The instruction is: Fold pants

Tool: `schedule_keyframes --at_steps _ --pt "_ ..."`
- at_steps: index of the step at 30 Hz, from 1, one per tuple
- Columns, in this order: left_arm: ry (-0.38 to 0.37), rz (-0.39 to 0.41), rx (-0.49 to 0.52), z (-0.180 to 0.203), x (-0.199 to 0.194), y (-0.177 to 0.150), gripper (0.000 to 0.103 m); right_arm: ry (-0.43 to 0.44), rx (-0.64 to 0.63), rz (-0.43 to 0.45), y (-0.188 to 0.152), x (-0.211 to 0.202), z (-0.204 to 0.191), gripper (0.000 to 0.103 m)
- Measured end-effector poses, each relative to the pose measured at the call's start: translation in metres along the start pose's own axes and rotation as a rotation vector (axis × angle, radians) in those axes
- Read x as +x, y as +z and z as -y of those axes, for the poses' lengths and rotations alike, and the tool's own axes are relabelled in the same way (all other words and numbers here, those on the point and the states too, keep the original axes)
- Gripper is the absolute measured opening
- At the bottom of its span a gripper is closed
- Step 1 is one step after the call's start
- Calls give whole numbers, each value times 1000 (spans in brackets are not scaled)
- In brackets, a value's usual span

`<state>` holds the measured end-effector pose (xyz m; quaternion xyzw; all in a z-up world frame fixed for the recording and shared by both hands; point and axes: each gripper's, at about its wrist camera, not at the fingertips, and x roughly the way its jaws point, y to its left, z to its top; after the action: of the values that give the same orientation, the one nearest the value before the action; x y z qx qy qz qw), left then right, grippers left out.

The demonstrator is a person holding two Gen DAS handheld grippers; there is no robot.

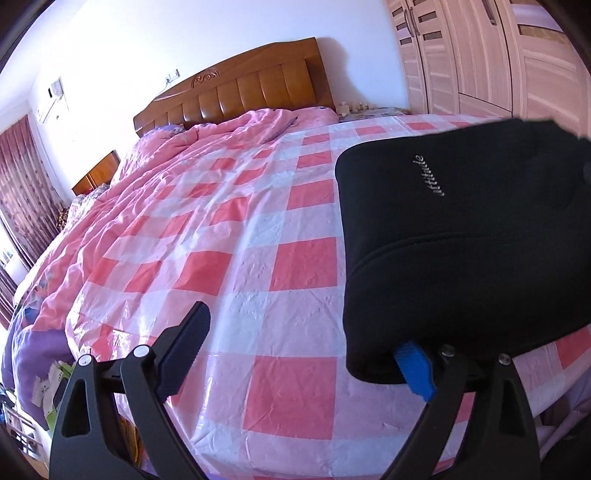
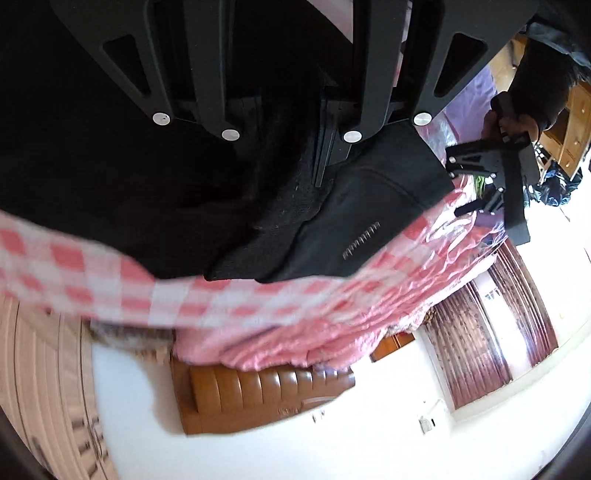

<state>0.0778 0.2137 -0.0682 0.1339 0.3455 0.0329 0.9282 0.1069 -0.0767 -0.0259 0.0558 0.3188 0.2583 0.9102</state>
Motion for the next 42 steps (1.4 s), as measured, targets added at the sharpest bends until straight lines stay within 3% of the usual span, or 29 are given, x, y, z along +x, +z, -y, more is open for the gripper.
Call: schedule_keyframes --at_steps 3,6,9,10,12,13,17,21,24,27,31,34,39,42 --pt "-7 0 15 5 1 0 93 -49 -34 12 -6 -8 0 22" --pt "-9 -12 8 6 6 -1 93 -32 44 -70 -23 11 18 23" --pt "-17 -20 -11 3 7 -3 94 20 122 -71 -34 14 31 29" --pt "-15 -21 -10 3 6 -3 94 29 146 -78 -33 14 34 36" --pt "-7 -21 -5 2 6 -2 94 9 136 -93 -31 9 32 81" --pt "-2 -20 -2 2 5 -2 94 -4 116 -76 -30 2 29 88" --pt "24 0 35 6 2 -5 94 -69 53 -11 -23 -22 19 89" --pt "15 2 16 4 3 -5 94 43 -31 6 -1 -15 -16 88" --pt "16 -4 13 4 2 -6 94 93 -85 -68 1 18 -37 86" --pt "8 -8 33 3 -3 -8 94 65 -49 -181 -13 46 -26 85" --pt "-37 -18 85 -3 -25 -14 94 102 3 -159 -24 31 -5 83" --pt "-35 73 86 -8 -62 1 94 66 -4 -112 -17 14 -7 85" --pt "-194 208 10 -3 -97 62 102 85 -18 -77 -11 14 -9 85" --pt "-342 151 26 34 -59 110 102 66 -34 -103 -15 28 -13 85"
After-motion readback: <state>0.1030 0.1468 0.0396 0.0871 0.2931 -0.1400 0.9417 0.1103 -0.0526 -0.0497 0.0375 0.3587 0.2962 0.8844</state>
